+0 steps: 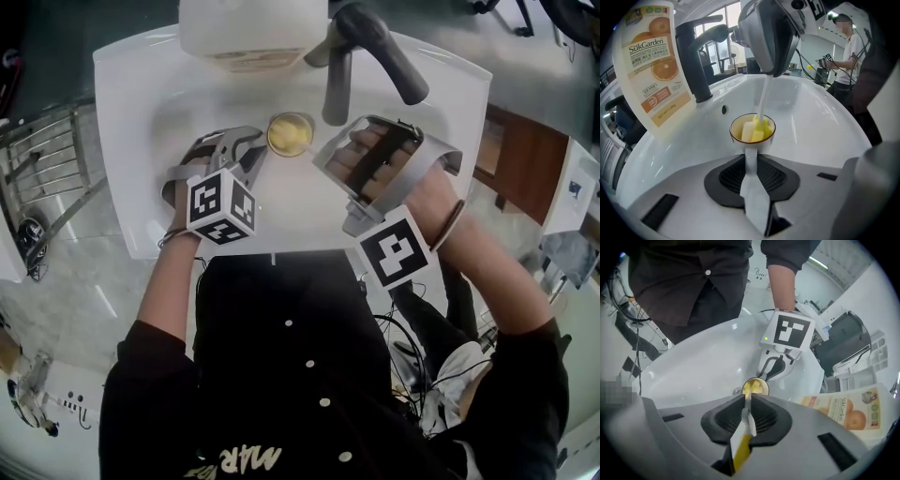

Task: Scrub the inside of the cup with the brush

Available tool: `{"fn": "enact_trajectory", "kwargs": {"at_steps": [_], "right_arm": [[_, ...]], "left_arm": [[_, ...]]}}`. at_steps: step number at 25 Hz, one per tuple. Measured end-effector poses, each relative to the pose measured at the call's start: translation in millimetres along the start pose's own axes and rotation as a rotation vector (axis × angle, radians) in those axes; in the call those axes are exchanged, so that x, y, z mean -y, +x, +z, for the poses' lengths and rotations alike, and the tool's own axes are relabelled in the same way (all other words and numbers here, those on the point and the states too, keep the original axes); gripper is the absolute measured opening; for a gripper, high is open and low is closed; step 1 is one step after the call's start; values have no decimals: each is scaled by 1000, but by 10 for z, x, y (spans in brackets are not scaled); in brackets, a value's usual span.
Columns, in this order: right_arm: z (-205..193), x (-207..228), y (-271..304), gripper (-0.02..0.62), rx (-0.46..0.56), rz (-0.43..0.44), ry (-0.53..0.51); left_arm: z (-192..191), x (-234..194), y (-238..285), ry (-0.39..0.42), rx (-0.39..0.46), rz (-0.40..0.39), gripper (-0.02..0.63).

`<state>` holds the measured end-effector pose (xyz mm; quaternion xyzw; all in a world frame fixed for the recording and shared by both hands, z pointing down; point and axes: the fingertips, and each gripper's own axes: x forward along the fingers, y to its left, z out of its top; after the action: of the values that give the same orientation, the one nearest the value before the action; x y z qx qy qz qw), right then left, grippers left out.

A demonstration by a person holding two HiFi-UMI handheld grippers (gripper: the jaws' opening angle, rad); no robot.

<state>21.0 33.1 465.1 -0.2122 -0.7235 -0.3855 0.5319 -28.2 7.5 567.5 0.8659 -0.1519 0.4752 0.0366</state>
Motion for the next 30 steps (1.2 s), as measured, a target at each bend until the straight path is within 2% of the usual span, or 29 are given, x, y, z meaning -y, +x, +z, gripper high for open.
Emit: {"fn": "enact_trajectory", "kwargs": {"at_steps": [3,5,6,10,15,20,23,24,25,27,30], "right_arm": [[11,0,45,54,12,-4,72],[-1,9,48,54,24,2,207],[-21,14,49,55,37,7,317],[-210,76,60,57,136,13,912],[-457,44,97,57,322,70,1652],[-572,-95,112,58,469,100,2230],[-633,-182,125,58,561,122,2619],[-641,-189,123,58,577,123,2688],[-641,-180,115,58,581,118,2701],[-623,-147,95,58,566,94,2632],[-557,-117,45,58,522,47,2458]], "left_arm": [[-4,5,-2,-5,-2,1,91],[-5,5,-9,-10,-1,1,91],[-4,5,-12,-12,-1,1,91],[-4,9,-14,-19,-2,2,91],[1,26,-16,-22,3,2,91],[4,43,-22,-25,6,5,89],[-1,42,-20,-26,2,8,89],[-5,39,-19,-29,-1,9,89],[-10,34,-17,-32,-4,11,89],[-23,26,-14,-38,-9,11,89],[-36,30,-14,-35,-13,8,89]]}}
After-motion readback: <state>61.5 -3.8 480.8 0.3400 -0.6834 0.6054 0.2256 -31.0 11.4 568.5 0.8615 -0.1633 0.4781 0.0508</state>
